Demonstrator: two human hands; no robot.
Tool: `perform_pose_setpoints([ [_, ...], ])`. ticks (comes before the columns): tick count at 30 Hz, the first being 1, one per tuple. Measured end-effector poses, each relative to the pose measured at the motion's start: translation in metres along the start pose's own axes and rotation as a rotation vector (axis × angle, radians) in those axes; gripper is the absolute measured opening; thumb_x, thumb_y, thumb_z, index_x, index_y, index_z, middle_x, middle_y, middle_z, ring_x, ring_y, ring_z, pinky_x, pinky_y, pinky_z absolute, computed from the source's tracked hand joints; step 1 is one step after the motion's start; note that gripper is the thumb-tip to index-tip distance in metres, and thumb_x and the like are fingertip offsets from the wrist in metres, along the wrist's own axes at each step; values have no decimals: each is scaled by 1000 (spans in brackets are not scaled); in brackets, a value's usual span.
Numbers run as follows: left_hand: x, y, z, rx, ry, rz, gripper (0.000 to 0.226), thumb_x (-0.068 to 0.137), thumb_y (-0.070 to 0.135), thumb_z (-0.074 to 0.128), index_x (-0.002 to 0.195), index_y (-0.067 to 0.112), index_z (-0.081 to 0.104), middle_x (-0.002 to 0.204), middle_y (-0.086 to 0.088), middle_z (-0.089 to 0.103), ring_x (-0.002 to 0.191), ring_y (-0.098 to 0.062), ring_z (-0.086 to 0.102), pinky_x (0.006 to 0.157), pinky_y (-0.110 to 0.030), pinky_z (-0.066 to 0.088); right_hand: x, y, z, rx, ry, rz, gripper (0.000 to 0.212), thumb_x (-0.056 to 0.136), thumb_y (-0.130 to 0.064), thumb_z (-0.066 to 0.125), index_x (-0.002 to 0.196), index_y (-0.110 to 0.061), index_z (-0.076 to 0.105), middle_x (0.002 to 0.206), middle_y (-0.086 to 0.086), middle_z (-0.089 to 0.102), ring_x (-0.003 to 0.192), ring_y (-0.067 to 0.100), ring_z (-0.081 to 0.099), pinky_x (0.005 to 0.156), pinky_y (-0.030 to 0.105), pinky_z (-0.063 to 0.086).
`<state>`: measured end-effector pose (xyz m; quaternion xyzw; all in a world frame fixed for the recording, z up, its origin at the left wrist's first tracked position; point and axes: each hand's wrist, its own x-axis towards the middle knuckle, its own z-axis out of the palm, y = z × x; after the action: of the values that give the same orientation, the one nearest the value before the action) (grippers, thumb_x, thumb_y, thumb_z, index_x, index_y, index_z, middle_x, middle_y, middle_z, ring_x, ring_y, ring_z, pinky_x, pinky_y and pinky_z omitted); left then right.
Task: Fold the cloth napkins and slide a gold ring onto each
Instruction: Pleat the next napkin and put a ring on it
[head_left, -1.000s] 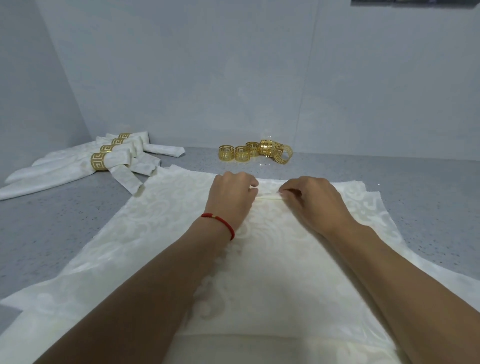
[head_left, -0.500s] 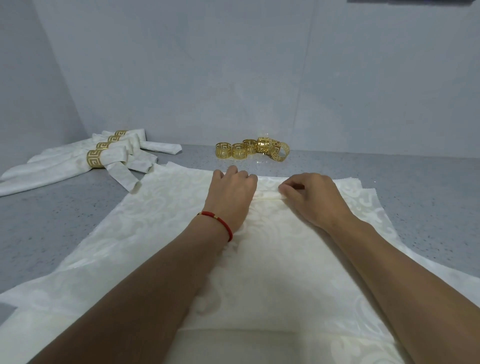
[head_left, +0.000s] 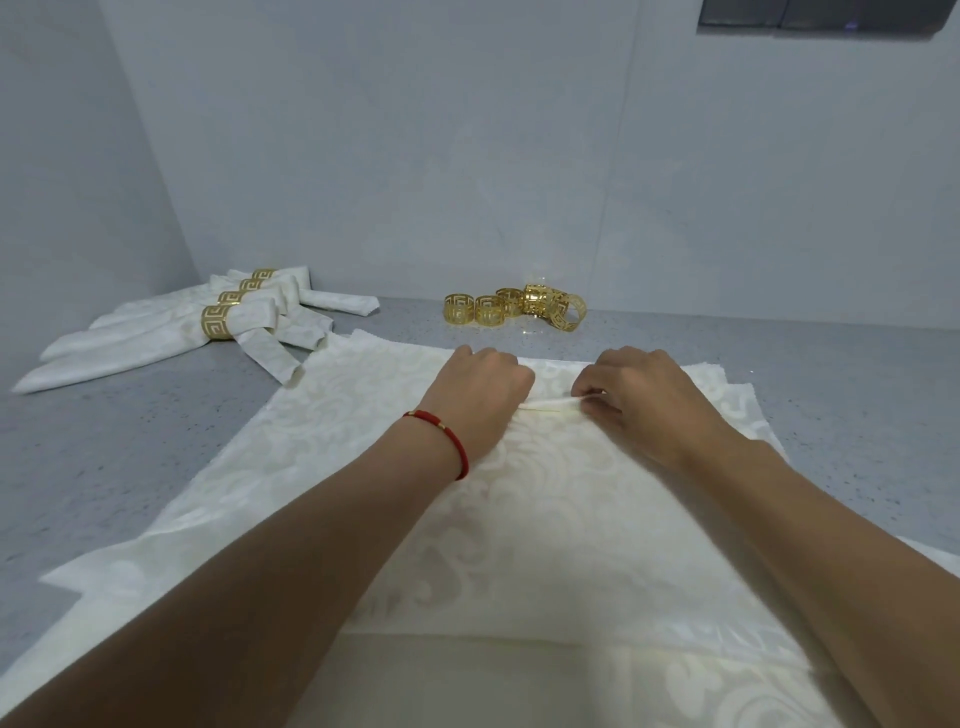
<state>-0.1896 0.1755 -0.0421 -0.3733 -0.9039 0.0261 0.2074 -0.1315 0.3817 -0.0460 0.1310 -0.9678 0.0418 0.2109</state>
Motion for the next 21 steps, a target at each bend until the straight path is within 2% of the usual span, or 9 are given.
perform_pose_setpoints([
  [4, -11, -2, 5, -244, 42, -158, 22, 91, 2, 53, 78, 18, 60, 84, -1, 62, 84, -27, 60, 64, -33, 42, -9, -2, 6, -128, 46, -90, 21, 82, -5, 76, 94, -22, 78, 86, -3, 64, 81, 26, 59, 64, 35, 44],
  [6, -16, -4, 9, -369, 122, -216, 19, 98, 11, 52, 99, 19, 70, 96, -2, 70, 96, -27, 63, 77, -38, 50, -11, -1, 4, -69, 55, -68, 13, 90, -15, 68, 92, -23, 79, 87, -3, 64, 82, 25, 59, 66, 37, 46],
  [8, -16, -5, 11, -386, 113, -222, 23, 101, 16, 52, 116, 16, 69, 103, -4, 70, 102, -26, 62, 83, -36, 49, -12, -2, 3, -25, 8, 24, 24, 93, -24, 53, 86, -20, 76, 82, -1, 63, 79, 23, 60, 68, 38, 48],
  [11, -15, -2, 19, -363, 128, -181, 18, 98, 7, 53, 110, 10, 67, 103, -5, 58, 95, -27, 60, 74, -34, 47, -14, -2, 8, 110, 33, 155, 27, 89, -9, 48, 64, -13, 59, 63, 12, 47, 66, 29, 47, 61, 44, 48],
  [13, -15, -3, 23, -375, 173, -188, 35, 91, -5, 55, 121, 9, 65, 118, -5, 57, 96, -26, 60, 77, -39, 51, -14, -4, 9, 139, 20, 197, 29, 87, -2, 49, 60, -11, 41, 64, 18, 40, 64, 33, 37, 56, 44, 41],
  [15, -13, -5, 25, -378, 165, -182, 35, 89, -9, 53, 117, 7, 67, 116, -7, 59, 99, -28, 59, 81, -43, 51, -15, -1, 12, 142, 9, 207, 30, 89, -4, 53, 61, -9, 42, 65, 18, 43, 65, 31, 40, 59, 46, 44],
  [17, -13, -5, 23, -329, 96, -143, 20, 92, -5, 53, 96, 5, 69, 102, -9, 61, 96, -30, 56, 81, -44, 49, -18, 1, 12, 161, 42, 216, 24, 94, -12, 61, 71, -15, 67, 71, 10, 53, 74, 24, 50, 69, 43, 48],
  [18, -12, -6, 21, -292, 73, -123, 19, 94, -1, 53, 93, 6, 71, 100, -8, 62, 96, -29, 55, 82, -43, 48, -19, 2, 11, 160, 68, 202, 12, 95, -16, 65, 87, -13, 74, 81, 3, 57, 84, 22, 54, 74, 40, 48],
  [21, -16, -6, 15, -224, 109, -140, 14, 97, 12, 59, 99, 15, 72, 103, -1, 65, 102, -26, 51, 84, -39, 45, -20, 0, 11, 69, 101, 110, 5, 94, -18, 69, 99, -20, 71, 99, -5, 56, 99, 23, 51, 80, 37, 34],
])
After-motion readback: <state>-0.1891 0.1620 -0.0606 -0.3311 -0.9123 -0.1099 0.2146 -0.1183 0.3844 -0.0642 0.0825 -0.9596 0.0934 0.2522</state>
